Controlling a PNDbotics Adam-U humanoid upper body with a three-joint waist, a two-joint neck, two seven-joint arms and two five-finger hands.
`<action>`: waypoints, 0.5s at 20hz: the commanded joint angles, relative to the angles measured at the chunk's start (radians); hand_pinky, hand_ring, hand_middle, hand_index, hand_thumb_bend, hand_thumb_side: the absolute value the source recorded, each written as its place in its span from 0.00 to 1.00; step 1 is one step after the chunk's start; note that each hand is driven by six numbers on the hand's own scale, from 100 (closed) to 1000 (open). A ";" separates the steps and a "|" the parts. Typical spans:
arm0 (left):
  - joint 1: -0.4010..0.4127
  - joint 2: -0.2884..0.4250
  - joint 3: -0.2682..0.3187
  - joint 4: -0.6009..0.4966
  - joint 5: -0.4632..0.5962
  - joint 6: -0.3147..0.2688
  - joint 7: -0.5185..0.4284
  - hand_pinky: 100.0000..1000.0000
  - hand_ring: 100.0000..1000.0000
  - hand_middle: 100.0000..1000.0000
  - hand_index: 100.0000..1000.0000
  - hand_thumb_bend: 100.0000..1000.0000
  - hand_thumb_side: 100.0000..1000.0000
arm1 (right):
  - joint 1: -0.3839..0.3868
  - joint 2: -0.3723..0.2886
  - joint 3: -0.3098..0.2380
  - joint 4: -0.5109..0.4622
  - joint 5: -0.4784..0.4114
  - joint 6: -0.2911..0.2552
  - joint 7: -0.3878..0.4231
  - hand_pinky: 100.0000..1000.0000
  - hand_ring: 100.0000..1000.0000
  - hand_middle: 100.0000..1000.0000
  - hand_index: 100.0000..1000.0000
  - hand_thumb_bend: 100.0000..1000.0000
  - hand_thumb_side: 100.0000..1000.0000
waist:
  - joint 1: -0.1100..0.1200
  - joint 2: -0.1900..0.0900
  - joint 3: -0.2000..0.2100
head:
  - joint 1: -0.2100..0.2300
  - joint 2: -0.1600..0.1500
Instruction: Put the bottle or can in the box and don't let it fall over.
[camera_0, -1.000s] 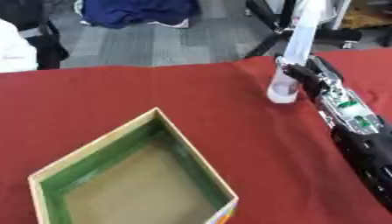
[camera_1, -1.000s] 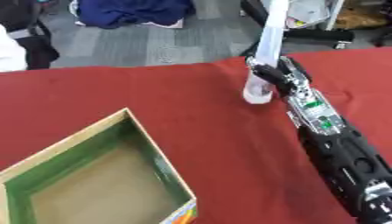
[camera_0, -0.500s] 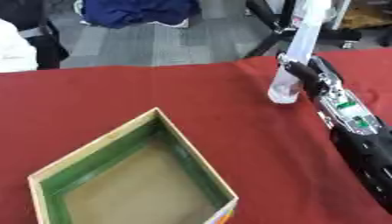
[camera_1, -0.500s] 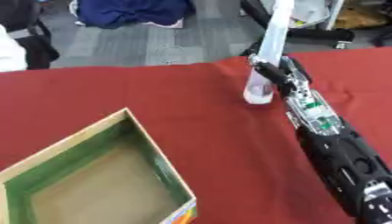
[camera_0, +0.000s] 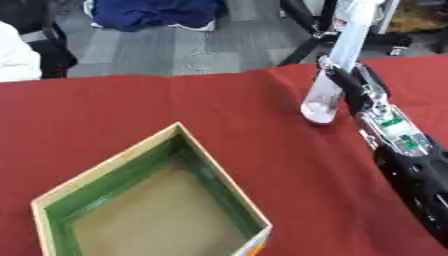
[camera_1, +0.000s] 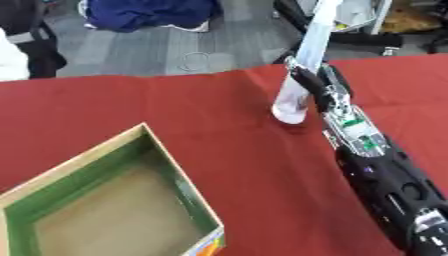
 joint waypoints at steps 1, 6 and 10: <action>-0.005 0.017 0.013 -0.021 0.002 -0.003 -0.003 0.69 0.94 0.77 0.70 0.02 0.83 | -0.023 -0.024 -0.003 -0.043 0.006 -0.011 -0.006 0.99 0.53 0.00 0.01 0.00 0.38 | -0.004 -0.038 -0.002 | 0.001 0.004; -0.001 0.023 0.015 -0.021 0.004 -0.003 0.000 0.69 0.94 0.77 0.70 0.02 0.83 | -0.038 -0.034 0.005 -0.109 0.007 -0.018 -0.004 0.99 0.53 0.00 0.02 0.00 0.34 | -0.010 -0.058 -0.013 | 0.004 0.018; 0.002 0.027 0.015 -0.021 0.006 -0.002 0.001 0.69 0.94 0.77 0.70 0.02 0.82 | -0.059 -0.030 0.022 -0.187 0.006 -0.001 0.006 0.99 0.55 0.00 0.02 0.00 0.31 | -0.013 -0.077 -0.020 | 0.010 0.031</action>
